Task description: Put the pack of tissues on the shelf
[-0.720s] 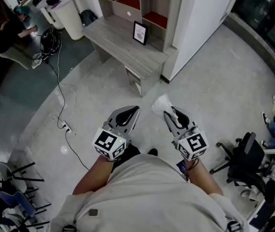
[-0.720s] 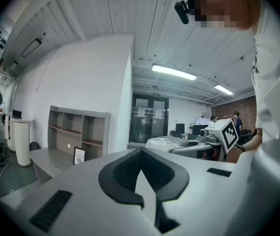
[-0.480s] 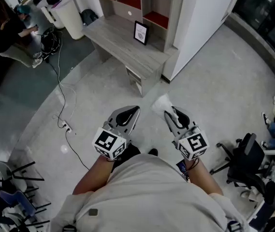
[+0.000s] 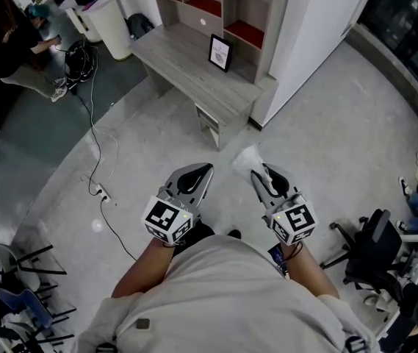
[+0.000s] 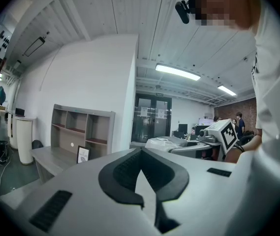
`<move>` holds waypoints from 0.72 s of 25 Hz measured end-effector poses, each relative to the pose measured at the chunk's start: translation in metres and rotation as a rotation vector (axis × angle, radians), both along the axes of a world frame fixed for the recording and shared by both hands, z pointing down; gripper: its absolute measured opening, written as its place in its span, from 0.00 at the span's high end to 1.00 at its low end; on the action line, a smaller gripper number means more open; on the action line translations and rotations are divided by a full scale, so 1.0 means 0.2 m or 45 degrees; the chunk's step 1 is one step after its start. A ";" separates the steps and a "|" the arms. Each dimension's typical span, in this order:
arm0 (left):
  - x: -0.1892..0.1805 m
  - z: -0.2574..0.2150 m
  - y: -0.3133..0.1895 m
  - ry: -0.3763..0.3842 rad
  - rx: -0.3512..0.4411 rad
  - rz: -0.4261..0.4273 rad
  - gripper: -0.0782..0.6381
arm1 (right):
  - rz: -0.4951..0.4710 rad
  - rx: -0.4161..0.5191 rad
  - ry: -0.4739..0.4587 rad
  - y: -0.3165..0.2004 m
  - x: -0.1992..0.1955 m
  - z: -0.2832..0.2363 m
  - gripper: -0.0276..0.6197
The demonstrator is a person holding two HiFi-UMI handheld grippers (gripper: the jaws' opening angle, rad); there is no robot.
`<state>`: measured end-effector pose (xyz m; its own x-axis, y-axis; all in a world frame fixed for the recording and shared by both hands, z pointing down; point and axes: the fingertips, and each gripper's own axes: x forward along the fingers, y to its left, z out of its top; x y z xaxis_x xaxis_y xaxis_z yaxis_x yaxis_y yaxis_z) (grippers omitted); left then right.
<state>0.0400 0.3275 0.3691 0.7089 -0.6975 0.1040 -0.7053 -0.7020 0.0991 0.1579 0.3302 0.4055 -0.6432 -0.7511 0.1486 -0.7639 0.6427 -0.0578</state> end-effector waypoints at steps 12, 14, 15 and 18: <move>-0.31 0.03 -0.30 0.028 -0.023 -0.024 0.87 | 0.001 -0.042 0.008 -0.30 -0.28 0.03 0.77; -0.37 0.03 -0.36 0.033 -0.020 -0.014 0.87 | 0.004 -0.040 0.023 -0.37 -0.35 0.03 0.77; -0.41 0.03 -0.40 0.030 -0.016 -0.008 0.87 | 0.005 -0.037 0.032 -0.41 -0.39 0.03 0.77; -0.53 0.03 -0.51 0.022 -0.010 0.008 0.87 | 0.014 -0.040 0.048 -0.51 -0.50 0.03 0.77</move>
<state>-0.0659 0.2263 0.3753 0.7150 -0.6923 0.0974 -0.6990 -0.7055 0.1171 0.0572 0.2286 0.4119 -0.6287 -0.7526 0.1959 -0.7728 0.6328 -0.0487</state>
